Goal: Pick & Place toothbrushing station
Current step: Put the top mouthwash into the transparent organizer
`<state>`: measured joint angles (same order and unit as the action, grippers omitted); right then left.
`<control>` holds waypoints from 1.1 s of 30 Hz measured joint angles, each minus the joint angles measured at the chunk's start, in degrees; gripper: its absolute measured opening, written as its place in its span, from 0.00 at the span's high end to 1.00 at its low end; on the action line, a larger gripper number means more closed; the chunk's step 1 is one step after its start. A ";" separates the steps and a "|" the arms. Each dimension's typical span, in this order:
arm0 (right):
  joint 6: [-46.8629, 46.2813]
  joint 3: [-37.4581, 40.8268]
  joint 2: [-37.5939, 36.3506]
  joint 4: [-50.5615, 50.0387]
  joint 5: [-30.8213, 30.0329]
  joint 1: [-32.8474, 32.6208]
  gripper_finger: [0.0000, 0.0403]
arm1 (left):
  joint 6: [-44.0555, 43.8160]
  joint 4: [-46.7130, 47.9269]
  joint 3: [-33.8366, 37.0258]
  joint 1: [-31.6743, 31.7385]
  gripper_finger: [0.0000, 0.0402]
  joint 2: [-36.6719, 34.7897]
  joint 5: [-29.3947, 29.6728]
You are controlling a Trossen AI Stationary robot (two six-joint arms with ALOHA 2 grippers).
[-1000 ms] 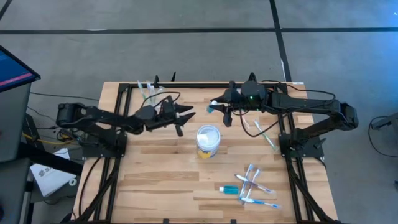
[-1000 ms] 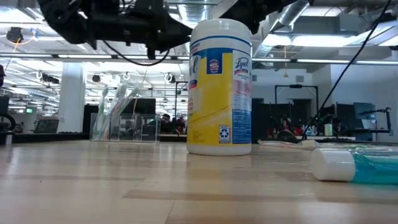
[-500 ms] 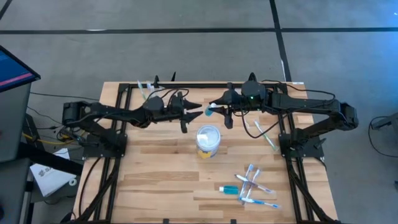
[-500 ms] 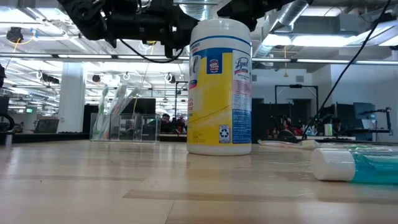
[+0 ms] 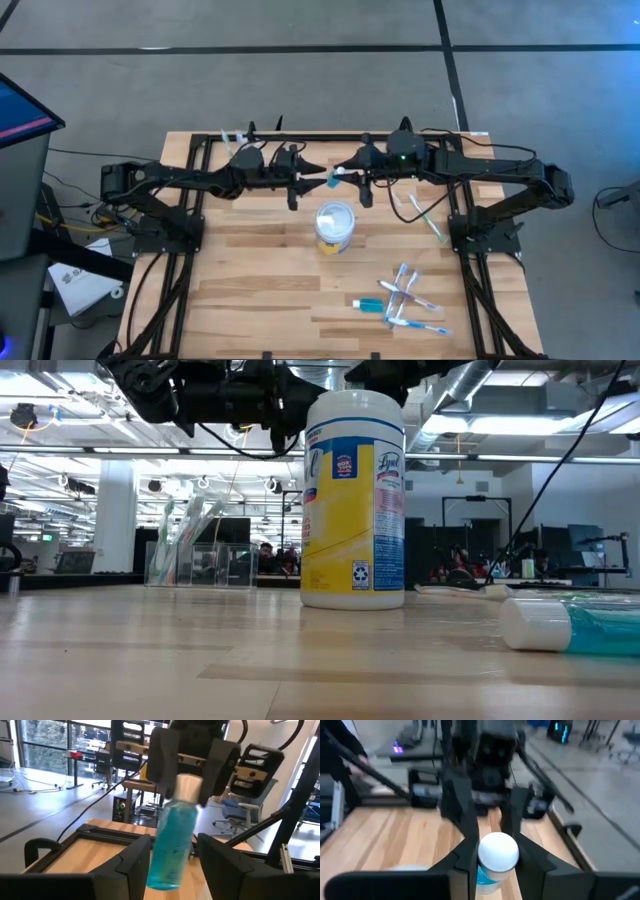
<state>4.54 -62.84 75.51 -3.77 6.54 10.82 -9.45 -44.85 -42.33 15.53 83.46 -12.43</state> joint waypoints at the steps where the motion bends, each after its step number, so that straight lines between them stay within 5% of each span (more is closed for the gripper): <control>1: 0.01 -0.15 0.49 1.27 0.29 -0.15 0.79 | 0.00 -0.10 -0.22 0.00 0.60 0.00 -0.05; 22: 0.92 -2.18 2.77 3.07 1.57 -1.82 0.79 | -0.03 1.20 -0.46 1.12 0.63 -0.04 -13.03; 33: 1.89 -9.20 9.61 -1.28 4.32 -1.91 0.79 | -0.46 1.53 -0.44 1.14 0.65 0.00 -19.85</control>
<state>6.43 -72.04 85.12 -5.06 10.86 8.91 -9.91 -43.31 -42.76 16.67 83.46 -32.27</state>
